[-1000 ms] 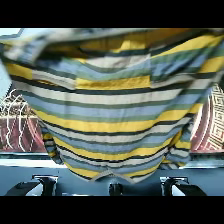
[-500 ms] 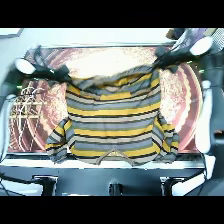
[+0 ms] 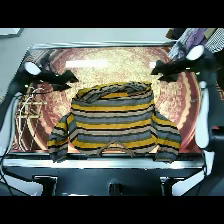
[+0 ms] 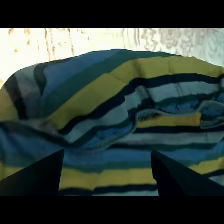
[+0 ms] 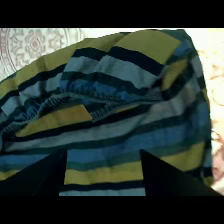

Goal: Fold the clothes and pants, and hang the long-sleeved shirts on hangers.

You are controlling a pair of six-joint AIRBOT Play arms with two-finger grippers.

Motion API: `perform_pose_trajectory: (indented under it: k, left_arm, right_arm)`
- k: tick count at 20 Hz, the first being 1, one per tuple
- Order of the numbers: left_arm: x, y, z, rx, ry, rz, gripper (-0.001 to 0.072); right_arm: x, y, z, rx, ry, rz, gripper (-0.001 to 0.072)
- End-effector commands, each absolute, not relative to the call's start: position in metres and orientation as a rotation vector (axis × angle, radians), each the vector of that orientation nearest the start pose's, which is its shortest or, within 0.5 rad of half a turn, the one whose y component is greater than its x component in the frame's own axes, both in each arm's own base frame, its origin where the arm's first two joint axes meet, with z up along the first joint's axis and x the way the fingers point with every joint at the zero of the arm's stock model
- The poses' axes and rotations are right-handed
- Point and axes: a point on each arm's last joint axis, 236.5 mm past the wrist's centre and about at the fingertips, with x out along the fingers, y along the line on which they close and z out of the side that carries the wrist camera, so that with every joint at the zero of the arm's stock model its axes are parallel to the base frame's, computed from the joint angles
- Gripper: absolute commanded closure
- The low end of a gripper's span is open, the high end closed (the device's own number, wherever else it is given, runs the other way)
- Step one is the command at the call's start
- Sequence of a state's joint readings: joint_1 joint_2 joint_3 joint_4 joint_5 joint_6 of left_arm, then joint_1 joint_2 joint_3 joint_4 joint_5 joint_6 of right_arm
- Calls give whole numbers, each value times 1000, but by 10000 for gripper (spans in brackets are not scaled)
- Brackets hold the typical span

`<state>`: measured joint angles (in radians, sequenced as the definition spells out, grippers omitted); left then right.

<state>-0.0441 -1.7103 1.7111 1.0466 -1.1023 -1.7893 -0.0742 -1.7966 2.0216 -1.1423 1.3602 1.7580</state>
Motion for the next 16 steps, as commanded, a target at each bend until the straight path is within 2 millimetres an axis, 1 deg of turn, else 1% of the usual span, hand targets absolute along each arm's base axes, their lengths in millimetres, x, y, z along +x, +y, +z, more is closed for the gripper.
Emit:
perform_pose_trajectory:
  k: [1, 2, 3, 4, 5, 6, 8, 9, 11, 13, 15, 16]
  left_arm:
    - [487, -97, 94, -539, 1158, -177, 16]
    - [470, -92, 100, -487, 1166, -158, 14]
    - [452, -92, 102, -463, 1175, -153, 14]
    - [432, -96, 100, -449, 1189, -155, 14]
    - [410, -102, 94, -438, 1204, -160, 15]
    - [387, -111, 86, -429, 1215, -174, 15]
    - [346, -130, 68, -404, 1230, -212, 15]
    - [327, -138, 58, -400, 1243, -224, 15]
    - [292, -151, 36, -399, 1297, -234, 15]
    - [265, -160, 17, -379, 1362, -246, 15]
    - [247, -170, 3, -340, 1410, -273, 15]
    - [241, -174, -2, -314, 1425, -285, 15]
  right_arm:
    - [483, -4, 141, 430, 1141, 96, 173]
    - [468, -11, 151, 430, 1126, 82, 174]
    - [449, -10, 154, 434, 1133, 77, 174]
    - [426, -3, 151, 439, 1154, 78, 175]
    - [401, 12, 142, 432, 1183, 92, 175]
    - [375, 28, 129, 416, 1219, 109, 175]
    - [316, 65, 93, 361, 1297, 161, 175]
    - [287, 82, 72, 341, 1331, 177, 175]
    - [239, 107, 31, 349, 1383, 179, 177]
    - [202, 126, -5, 351, 1419, 191, 194]
    - [174, 142, -33, 321, 1465, 223, 194]
    - [166, 151, -42, 302, 1479, 242, 194]
